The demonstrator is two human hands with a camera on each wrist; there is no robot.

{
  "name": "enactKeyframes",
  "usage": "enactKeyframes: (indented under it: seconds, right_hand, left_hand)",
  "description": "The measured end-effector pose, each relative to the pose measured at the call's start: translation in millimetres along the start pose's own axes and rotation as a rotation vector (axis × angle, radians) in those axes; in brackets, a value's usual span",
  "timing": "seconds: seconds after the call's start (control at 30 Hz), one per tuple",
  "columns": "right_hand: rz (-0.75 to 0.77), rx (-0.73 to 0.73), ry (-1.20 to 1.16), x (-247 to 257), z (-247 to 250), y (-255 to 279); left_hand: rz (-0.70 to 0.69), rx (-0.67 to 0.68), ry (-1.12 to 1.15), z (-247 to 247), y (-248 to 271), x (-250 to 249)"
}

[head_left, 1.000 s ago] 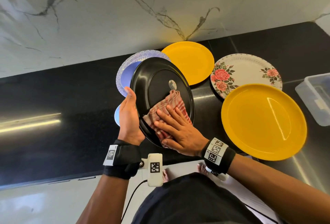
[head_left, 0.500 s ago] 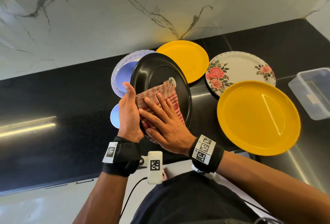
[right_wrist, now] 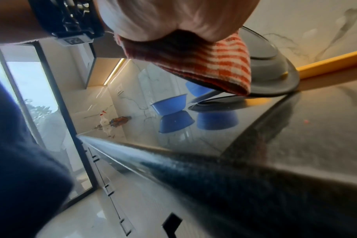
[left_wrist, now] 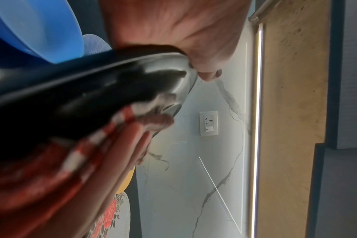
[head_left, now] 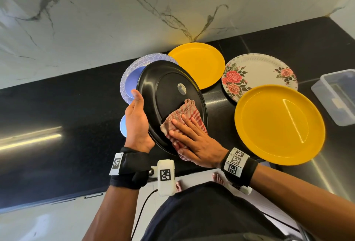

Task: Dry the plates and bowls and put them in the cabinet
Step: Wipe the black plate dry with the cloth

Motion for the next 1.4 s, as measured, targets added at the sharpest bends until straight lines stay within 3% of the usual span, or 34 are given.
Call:
enactKeyframes:
  seconds: [0.27,0.43,0.77,0.93,1.1,1.4]
  right_hand:
    - [-0.319,-0.077,-0.219,-20.3,1.9,16.3]
    - [-0.455,-0.209,-0.304,-33.0,9.2,12.7]
    - [-0.505,-0.343,-0.35,-50.8,19.1,-23.9]
    - [-0.558,-0.38,-0.22,-79.2,32.2,-47.6]
    - [-0.366,-0.395,-0.166,-53.3,40.8,-69.4]
    - [0.085,-0.198,0.044,23.4,20.8,-50.0]
  left_hand:
    - [0.013,-0.045,0.0,7.8,-5.3,4.9]
    - [0.001,-0.022,-0.023,4.7,-3.2,5.6]
    - [-0.037,-0.06,-0.082,5.7,0.6,4.0]
    - [-0.024,-0.027,-0.076,-0.7,6.1,9.0]
    - [-0.028,0.031,-0.078,-7.3,10.0,8.3]
    - [0.065,0.091,-0.038,-5.6,5.0,7.8]
Point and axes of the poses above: each hand's wrist, its own y-axis away from the middle knuckle, its own z-axis out of the back of the hand, x = y × z, the point moved 5 cm from there along -y, towards the middle knuckle, and after that the axes turned 15 degrees about z, right-handed, at the moved point
